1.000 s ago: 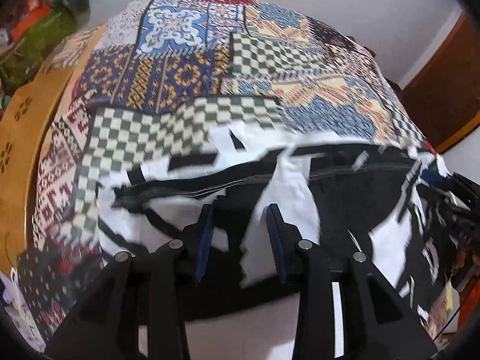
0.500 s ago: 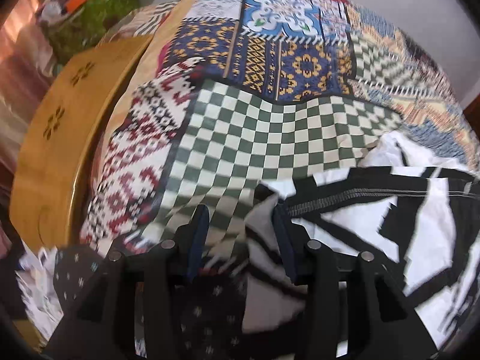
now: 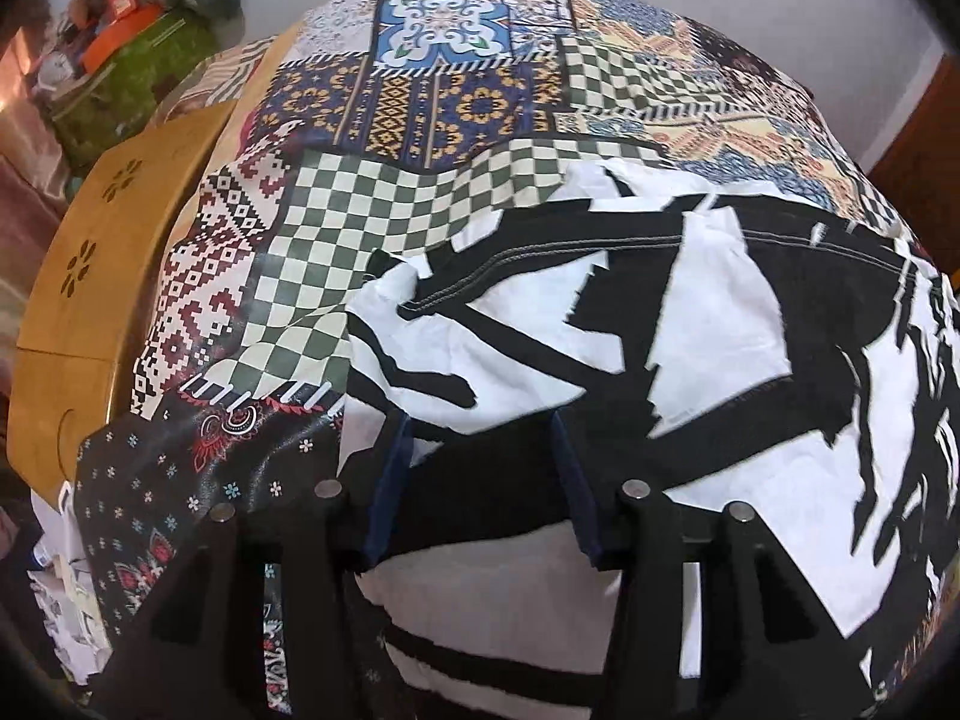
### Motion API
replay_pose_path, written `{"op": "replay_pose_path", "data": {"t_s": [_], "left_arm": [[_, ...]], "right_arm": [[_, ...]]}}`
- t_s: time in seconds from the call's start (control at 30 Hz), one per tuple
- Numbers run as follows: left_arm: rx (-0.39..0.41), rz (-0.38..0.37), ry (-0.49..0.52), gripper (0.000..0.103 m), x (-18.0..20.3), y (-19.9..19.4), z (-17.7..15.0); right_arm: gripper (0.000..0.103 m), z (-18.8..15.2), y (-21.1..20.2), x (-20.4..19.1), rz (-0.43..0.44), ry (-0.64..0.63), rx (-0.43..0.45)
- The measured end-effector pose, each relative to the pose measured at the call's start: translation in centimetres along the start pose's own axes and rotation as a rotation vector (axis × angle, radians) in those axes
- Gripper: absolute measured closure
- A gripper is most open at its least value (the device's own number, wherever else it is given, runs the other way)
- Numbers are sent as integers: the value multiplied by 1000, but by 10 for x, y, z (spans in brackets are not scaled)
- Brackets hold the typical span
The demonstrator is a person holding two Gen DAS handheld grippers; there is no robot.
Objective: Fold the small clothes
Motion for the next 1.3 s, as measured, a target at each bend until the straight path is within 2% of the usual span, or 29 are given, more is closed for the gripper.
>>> {"op": "replay_pose_path", "data": {"t_s": [0.13, 0.17, 0.27, 0.43, 0.5, 0.53, 0.63, 0.77, 0.87, 0.9, 1.0, 1.13, 1.2, 1.3], "left_arm": [[1, 47, 1, 50, -11, 6, -3], [0, 68, -1, 50, -16, 9, -6], [3, 68, -30, 50, -23, 11, -11], [-4, 88, 0, 51, -24, 0, -6], [12, 75, 3, 51, -21, -12, -2], [31, 64, 7, 51, -18, -21, 1], [89, 41, 30, 51, -4, -47, 12], [128, -65, 48, 49, 29, -75, 17], [141, -121, 95, 43, 59, -86, 14], [146, -134, 117, 38, 70, -87, 14], [137, -145, 174, 35, 96, -78, 11], [66, -145, 203, 34, 112, -54, -3], [19, -128, 217, 34, 109, -41, -15], [31, -97, 236, 24, 101, -37, -24]], "right_arm": [[101, 5, 0, 7, -64, -89, 30], [101, 6, 1, 11, -73, -88, 32], [101, 8, 3, 14, -74, -79, 26], [97, 18, -26, 8, -110, -91, 95], [92, 26, -50, -3, -79, -110, 155], [85, 28, -58, -9, -52, -112, 165], [76, 30, -74, -34, 37, -117, 178], [68, 18, -76, -80, 169, -145, 130], [55, 1, -62, -117, 239, -184, 76], [52, -4, -57, -126, 251, -203, 60], [51, -25, -36, -157, 267, -293, -15], [51, -51, -18, -168, 256, -342, -110], [51, -60, -20, -161, 251, -352, -109], [51, -71, -31, -141, 234, -324, -111]]}}
Point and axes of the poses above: each gripper's, at about its wrist camera, not at the fingertips, and y roughly the way its jaws point, x to its right, z to its top, the point moved 8 cm from there along y, roughly the way its jaws point, and after that the axes turned 9 degrees about x, right-handed, at the moved point
